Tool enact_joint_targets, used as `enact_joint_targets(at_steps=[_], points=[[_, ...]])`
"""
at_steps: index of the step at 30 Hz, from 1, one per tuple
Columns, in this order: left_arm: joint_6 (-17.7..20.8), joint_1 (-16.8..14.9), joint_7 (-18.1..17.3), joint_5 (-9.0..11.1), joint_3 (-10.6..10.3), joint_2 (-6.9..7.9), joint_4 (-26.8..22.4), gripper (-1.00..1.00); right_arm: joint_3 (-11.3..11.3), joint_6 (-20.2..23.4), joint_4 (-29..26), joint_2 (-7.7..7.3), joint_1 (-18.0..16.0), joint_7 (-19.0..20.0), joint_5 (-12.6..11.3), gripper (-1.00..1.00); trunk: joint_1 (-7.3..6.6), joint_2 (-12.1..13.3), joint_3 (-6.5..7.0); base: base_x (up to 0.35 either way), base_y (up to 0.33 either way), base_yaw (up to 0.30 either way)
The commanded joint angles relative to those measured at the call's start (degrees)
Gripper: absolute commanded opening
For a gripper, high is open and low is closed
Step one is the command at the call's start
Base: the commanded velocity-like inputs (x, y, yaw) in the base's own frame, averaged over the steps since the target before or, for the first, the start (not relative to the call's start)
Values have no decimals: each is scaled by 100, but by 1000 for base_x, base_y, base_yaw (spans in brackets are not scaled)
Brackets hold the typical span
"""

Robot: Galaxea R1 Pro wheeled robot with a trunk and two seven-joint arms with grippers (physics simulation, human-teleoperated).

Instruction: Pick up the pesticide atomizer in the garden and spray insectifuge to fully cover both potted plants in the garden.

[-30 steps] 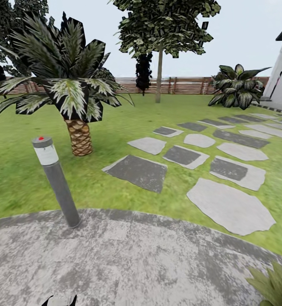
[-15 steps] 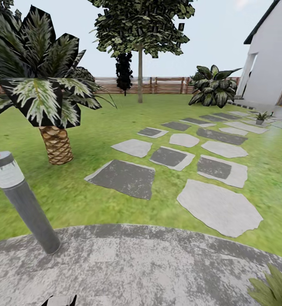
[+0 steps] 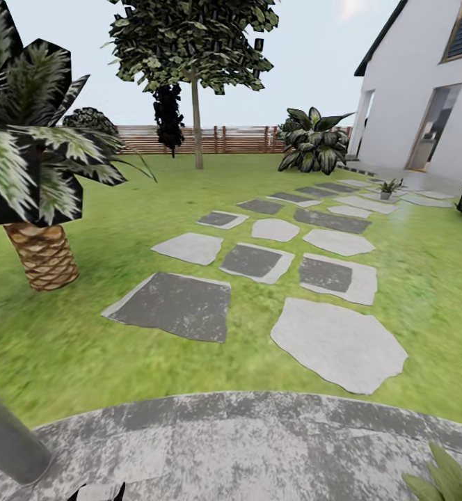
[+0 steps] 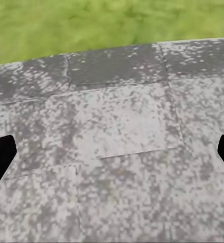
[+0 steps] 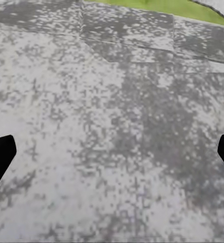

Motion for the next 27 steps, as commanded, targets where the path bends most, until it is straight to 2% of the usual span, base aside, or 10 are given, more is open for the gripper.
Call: enact_joint_targets(at_steps=[1,10,27], points=[[-11,-2,-56,2,48,-2,3,100,-18,-16,7,4,-4,-19,60,100,2,-2,-5,334,1,-264],[-8,-2,-56,2,48,-4,3,100,-17,-16,0,6,-8,-18,60,100,2,-2,-5,334,12,-229],[-3,-2,-56,2,48,-7,3,100,-10,-17,6,-1,-6,-17,69,100,2,-2,-5,334,75,-13]])
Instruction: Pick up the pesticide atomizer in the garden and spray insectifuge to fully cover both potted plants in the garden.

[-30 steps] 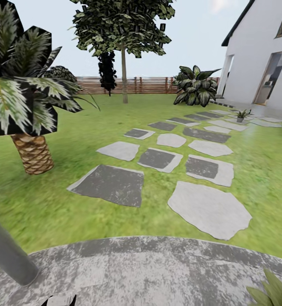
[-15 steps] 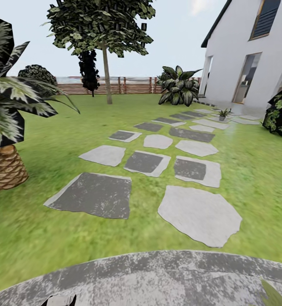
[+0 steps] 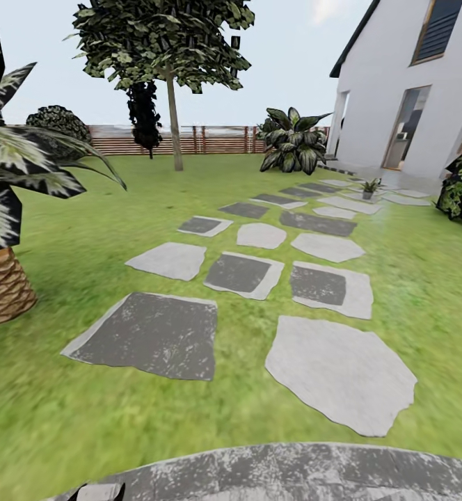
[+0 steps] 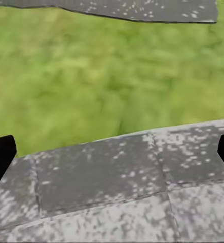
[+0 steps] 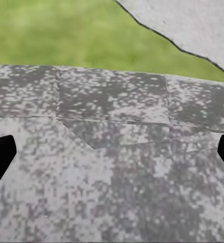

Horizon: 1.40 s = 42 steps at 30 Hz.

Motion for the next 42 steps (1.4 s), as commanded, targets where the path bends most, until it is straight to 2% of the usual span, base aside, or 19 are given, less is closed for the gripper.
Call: enact_joint_targets(at_steps=[1,10,42], points=[[-11,-4,-57,2,48,-4,5,100,-19,-15,4,3,-2,-18,60,100,2,-2,-5,334,102,0],[-12,-4,-57,-6,48,-5,5,100,-19,-16,5,4,0,-20,61,100,2,-2,-5,334,82,0],[-19,-4,-57,2,48,-7,5,100,-19,-14,3,3,0,-20,61,100,2,-2,-5,338,2,0]])
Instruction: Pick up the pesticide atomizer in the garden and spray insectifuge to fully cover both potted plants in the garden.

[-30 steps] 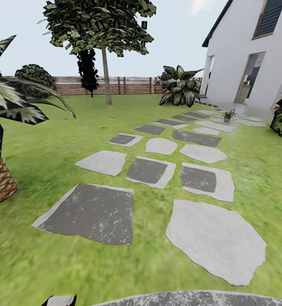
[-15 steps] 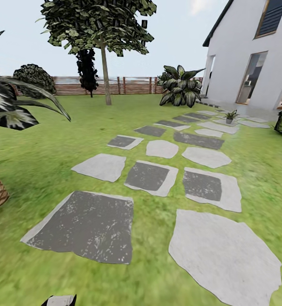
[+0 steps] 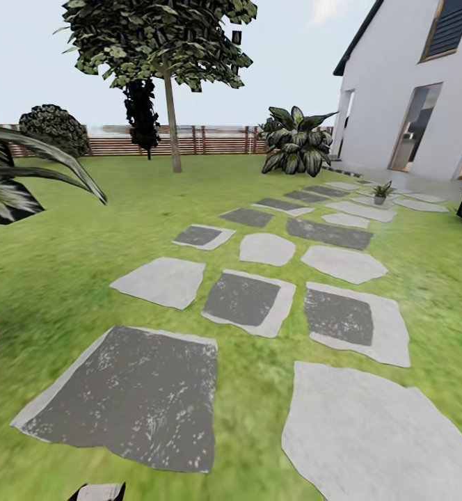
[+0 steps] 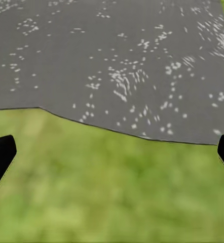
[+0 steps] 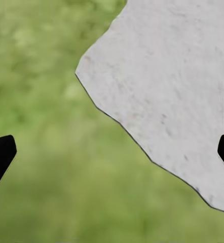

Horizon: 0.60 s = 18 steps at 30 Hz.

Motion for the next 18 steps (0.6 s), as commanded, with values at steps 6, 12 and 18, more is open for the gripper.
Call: enact_joint_targets(at_steps=[6,12,18], points=[[-11,-4,-57,2,46,-11,5,100,-24,-23,-17,2,-4,-22,53,100,2,-2,-5,339,0,0],[-11,-4,-57,-1,44,-12,5,100,-27,-24,-24,4,-4,-27,52,100,2,-2,-5,338,0,0],[-11,-4,-57,-2,40,-12,5,100,-28,-24,-14,7,-5,-28,55,100,2,-2,-5,338,0,0]])
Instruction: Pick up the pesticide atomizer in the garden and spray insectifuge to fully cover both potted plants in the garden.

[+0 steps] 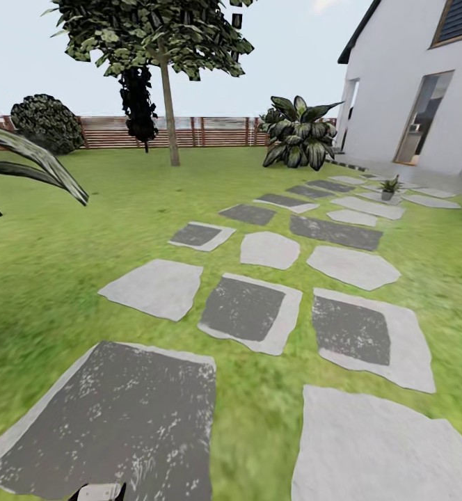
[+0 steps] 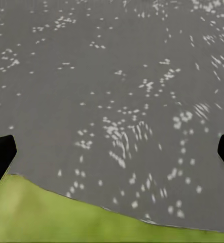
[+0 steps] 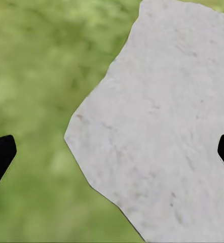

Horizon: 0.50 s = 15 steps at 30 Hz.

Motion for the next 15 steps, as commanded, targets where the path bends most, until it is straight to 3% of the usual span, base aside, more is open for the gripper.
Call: enact_joint_targets(at_steps=[1,7,15], points=[[-11,-4,-57,3,48,-3,5,100,-15,-15,3,7,-3,-20,61,100,2,-2,-5,339,0,0],[-11,-4,-57,6,50,-1,5,100,-10,-15,4,23,-5,-12,58,100,2,-2,-5,338,0,-50],[-11,-4,-57,6,50,-2,5,100,-10,-14,-1,24,0,-11,58,100,2,-2,-5,338,0,-239]])
